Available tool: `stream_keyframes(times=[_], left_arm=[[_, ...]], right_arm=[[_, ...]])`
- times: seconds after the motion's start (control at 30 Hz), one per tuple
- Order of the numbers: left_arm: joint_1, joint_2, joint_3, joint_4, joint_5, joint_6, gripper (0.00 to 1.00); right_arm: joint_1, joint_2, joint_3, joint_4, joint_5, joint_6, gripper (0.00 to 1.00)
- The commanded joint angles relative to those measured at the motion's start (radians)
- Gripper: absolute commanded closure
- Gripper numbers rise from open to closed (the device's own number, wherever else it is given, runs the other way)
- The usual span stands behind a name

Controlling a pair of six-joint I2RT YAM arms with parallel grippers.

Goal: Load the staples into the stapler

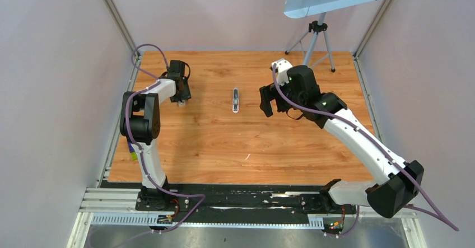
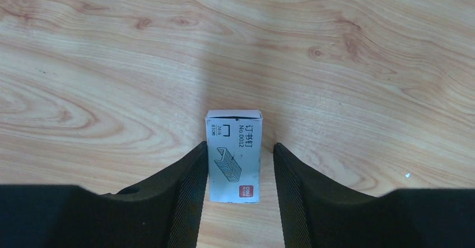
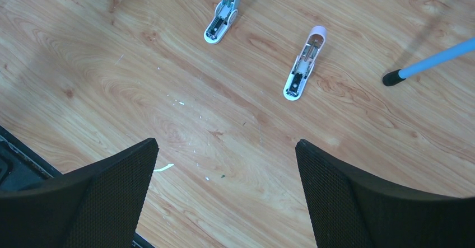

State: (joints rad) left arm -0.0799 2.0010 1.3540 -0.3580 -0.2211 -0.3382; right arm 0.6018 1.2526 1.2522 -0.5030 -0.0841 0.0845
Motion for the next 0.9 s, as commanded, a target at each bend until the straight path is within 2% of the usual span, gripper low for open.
stream_keyframes(times=[0.0, 0.4, 0.7, 0.87], left_arm=[[-0.004, 0.001, -0.007, -0.019, 0.013, -0.013, 0.53], [-0.007, -0.024, -0.01, -0.035, 0.045, 0.008, 0.63], [-0.034, -0.073, -0.038, -0.047, 0.073, 0.02, 0.63], [-0.092, -0.159, -0.134, -0.024, 0.12, 0.008, 0.63]], right_arm=[[0.012, -0.032, -0.023, 0.003, 0.019, -0.011, 0.02], [0.012, -0.053, -0.032, 0.007, 0.018, 0.002, 0.02], [0.013, -0.08, -0.063, 0.018, 0.021, 0.026, 0.02], [0.013, -0.091, -0.098, 0.023, 0.005, 0.05, 0.02]])
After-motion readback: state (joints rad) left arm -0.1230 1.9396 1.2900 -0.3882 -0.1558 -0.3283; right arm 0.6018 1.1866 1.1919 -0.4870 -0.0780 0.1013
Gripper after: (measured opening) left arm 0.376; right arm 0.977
